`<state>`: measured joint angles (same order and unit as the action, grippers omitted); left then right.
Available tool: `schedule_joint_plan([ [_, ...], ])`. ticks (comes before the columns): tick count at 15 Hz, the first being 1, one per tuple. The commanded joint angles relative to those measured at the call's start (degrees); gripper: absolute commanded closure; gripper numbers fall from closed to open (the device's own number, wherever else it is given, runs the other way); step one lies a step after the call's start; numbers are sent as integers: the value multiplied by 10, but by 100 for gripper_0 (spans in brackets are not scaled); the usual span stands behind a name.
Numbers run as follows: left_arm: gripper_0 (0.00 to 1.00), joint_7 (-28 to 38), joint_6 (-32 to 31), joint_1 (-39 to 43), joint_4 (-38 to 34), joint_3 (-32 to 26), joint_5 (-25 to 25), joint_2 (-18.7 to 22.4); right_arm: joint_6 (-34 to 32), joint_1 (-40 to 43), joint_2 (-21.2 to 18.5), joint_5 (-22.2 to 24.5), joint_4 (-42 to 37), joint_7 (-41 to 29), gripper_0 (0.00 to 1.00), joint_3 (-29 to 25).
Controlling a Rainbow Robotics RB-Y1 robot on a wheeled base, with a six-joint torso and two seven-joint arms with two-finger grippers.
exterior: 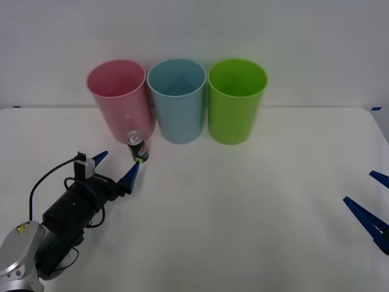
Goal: Grasp the object on the table and drop it into the matching bin: aluminum can to the light blue bin, PET bottle to the pink bin.
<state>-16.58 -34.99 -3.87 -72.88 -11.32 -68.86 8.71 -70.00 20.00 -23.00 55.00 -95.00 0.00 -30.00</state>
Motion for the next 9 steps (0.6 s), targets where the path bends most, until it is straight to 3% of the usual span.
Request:
schedule_joint_plan([
  [1,0,-4,21,-11,4,0,-21,-18,0,0,0,0,0,0,0,0],
  [9,0,-8,50,-83,78,-4,-64,-32,0,0,0,0,0,0,0,0],
])
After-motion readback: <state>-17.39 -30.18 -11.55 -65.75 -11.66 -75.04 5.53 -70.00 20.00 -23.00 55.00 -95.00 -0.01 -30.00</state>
